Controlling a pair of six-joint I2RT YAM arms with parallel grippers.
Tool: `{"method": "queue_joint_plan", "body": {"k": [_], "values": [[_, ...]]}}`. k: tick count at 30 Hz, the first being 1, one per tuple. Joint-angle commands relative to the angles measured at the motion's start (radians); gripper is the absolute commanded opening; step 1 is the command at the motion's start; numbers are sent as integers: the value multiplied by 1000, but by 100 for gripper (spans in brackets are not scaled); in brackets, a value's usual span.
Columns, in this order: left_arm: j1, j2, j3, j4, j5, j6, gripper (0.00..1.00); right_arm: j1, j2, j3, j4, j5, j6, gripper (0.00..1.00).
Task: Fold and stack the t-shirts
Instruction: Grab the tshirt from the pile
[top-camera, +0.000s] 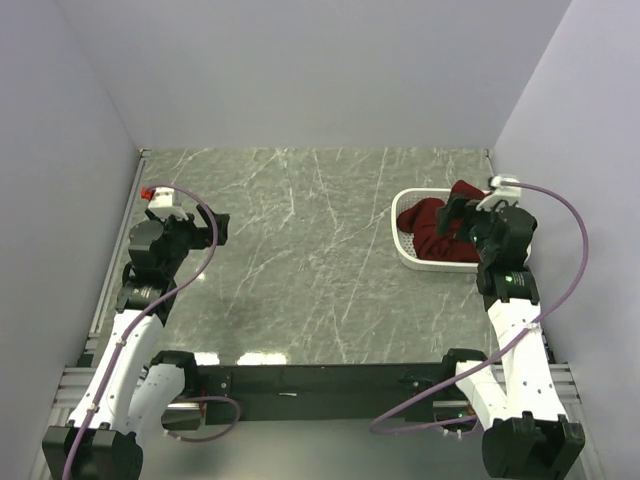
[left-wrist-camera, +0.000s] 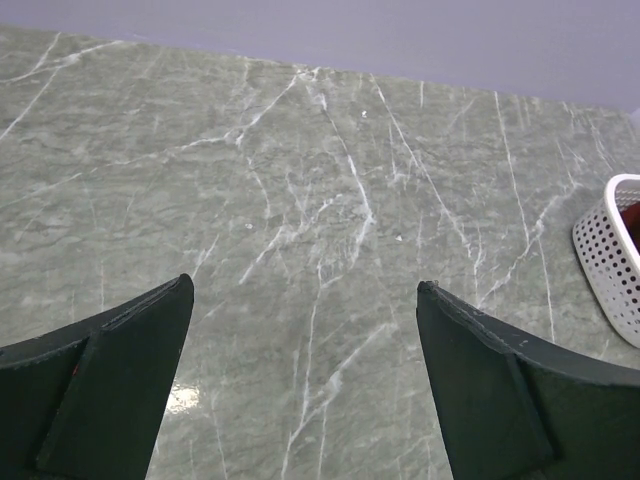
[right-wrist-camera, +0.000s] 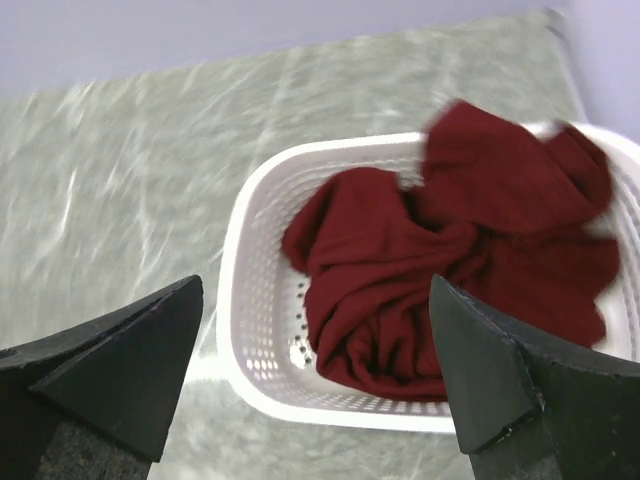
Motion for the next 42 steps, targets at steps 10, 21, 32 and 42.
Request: {"method": "queue_joint_plan", "body": {"k": [10, 21, 32, 42], "values": [[-4, -1, 40, 49, 70, -12, 99, -34, 286, 281, -264, -300, -416, 100], [-6, -10, 43, 54, 106, -19, 99, -73, 699, 524, -334, -230, -326, 89], [-7, -13, 43, 58, 139, -21, 100, -42, 926, 647, -421, -103, -356, 50], [-7, 1, 45, 62, 159, -21, 99, 192, 500, 920, -499, -197, -410, 0]]}}
